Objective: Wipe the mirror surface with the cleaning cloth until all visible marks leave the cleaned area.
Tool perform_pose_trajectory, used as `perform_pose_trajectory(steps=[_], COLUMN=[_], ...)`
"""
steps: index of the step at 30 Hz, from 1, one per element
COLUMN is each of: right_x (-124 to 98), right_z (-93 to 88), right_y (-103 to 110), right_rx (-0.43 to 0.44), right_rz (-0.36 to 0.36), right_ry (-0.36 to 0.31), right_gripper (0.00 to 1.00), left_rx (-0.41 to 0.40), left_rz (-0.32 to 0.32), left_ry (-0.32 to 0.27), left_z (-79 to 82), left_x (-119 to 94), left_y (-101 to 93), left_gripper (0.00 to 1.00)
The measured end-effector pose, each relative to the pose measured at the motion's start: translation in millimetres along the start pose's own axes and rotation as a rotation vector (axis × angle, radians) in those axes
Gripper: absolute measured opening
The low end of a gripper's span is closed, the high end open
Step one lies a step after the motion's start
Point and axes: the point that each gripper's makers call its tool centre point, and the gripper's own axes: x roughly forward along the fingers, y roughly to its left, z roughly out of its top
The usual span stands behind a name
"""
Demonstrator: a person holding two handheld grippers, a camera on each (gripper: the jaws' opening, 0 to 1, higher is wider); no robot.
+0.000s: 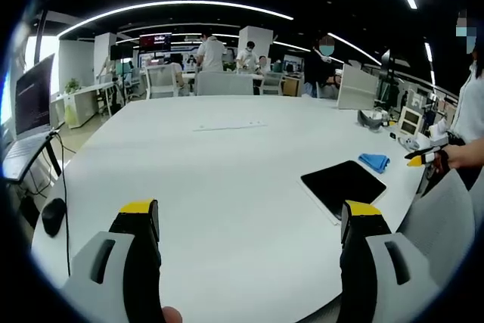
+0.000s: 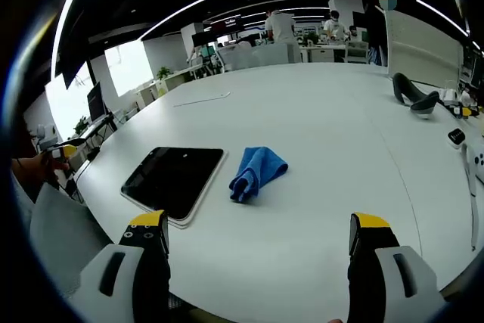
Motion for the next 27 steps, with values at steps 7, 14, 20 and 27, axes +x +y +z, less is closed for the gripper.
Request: perform_pose_trajectory(steps=[7,14,20,27], right_x=[-2,-4,-2,-3], right_z=[5.1,4.2,5.5,16.1], right_y=[-1,-1,-3,-1], right_rx=[-0.011,-0.023,-0.035,-0.024], right_rz=[-0.009,-0.018,-0.026,-0.031], right_ry=[-0.009,-0.002,0.009,0.0], right_gripper=[0.99,0.99,0.96,0.96], left_rx=[0.007,0.019,0.02,0.013], left_rz=[-0.009,-0.015,-0.02,-0.026], left_ry=[0.028,0.03,0.031,0.021], left_z=[-9.2,-5.4,-2.0,-0.1], left_x=[-1,0,2,4], left_y=[-3.5,-4.1,-4.8,-9.9], left_gripper=[0.99,0.99,0.99,0.99])
